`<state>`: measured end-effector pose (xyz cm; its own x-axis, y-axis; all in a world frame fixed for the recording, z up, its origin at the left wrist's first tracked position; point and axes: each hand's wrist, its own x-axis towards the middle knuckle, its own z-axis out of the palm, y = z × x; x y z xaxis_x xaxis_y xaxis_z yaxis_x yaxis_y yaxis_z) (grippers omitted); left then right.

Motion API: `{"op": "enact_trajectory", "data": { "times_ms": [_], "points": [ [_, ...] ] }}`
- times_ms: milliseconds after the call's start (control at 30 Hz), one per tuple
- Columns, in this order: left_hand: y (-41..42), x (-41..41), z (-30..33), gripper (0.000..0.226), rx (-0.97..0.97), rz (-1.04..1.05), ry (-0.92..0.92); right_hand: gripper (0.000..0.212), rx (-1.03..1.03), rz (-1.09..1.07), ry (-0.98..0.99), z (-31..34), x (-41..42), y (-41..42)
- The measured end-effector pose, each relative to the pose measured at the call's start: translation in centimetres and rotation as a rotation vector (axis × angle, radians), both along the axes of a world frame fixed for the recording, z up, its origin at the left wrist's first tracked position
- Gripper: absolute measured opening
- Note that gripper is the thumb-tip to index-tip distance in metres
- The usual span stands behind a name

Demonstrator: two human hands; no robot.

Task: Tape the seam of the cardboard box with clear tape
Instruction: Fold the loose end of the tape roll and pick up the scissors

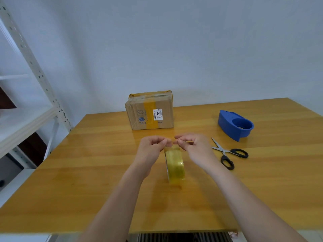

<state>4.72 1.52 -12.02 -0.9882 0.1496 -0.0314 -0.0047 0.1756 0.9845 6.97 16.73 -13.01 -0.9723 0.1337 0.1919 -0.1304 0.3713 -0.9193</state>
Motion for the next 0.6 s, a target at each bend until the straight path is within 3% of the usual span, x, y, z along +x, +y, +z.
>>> {"op": "enact_trajectory", "data": {
  "times_ms": [333,433,600],
  "points": [
    [-0.9,1.9,-1.0,0.024,0.127,0.035,-0.292,0.024,-0.11,0.009,-0.165,-0.4,1.4,1.1],
    [-0.5,2.7,-1.2,0.024,0.084,-0.019,-0.301,0.021,-0.171,0.023,-0.283,0.1,2.2,1.1],
    [0.0,3.2,-0.7,0.027,0.18,-0.037,-0.26,0.03,-0.293,0.156,-0.391,0.8,3.5,1.2]
  ]
}}
